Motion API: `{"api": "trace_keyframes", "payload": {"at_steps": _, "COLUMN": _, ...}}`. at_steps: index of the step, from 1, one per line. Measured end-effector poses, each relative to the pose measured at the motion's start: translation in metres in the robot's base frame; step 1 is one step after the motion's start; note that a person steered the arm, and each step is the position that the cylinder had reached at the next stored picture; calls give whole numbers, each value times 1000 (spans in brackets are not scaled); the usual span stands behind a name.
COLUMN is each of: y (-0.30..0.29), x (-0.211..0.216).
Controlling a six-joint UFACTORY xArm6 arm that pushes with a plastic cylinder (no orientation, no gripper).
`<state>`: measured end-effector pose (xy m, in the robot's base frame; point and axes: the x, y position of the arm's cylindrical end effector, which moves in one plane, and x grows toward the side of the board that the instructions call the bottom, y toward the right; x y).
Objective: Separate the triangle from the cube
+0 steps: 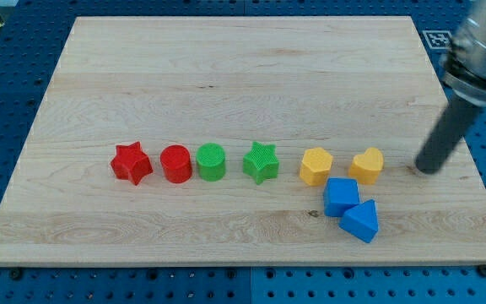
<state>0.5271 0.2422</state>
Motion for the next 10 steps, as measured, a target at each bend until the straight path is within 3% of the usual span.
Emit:
{"api": "trace_keyframes", "payload": {"at_steps": 1, "y": 15, "x": 65}}
{"api": "trace_keyframes", "payload": {"at_steps": 2, "y": 11, "x": 91}}
{"api": "trace_keyframes", "payload": {"at_steps": 8, "y": -206, "x": 89}}
{"api": "trace_keyframes", "payload": {"at_steps": 10, "y": -212, "x": 72}}
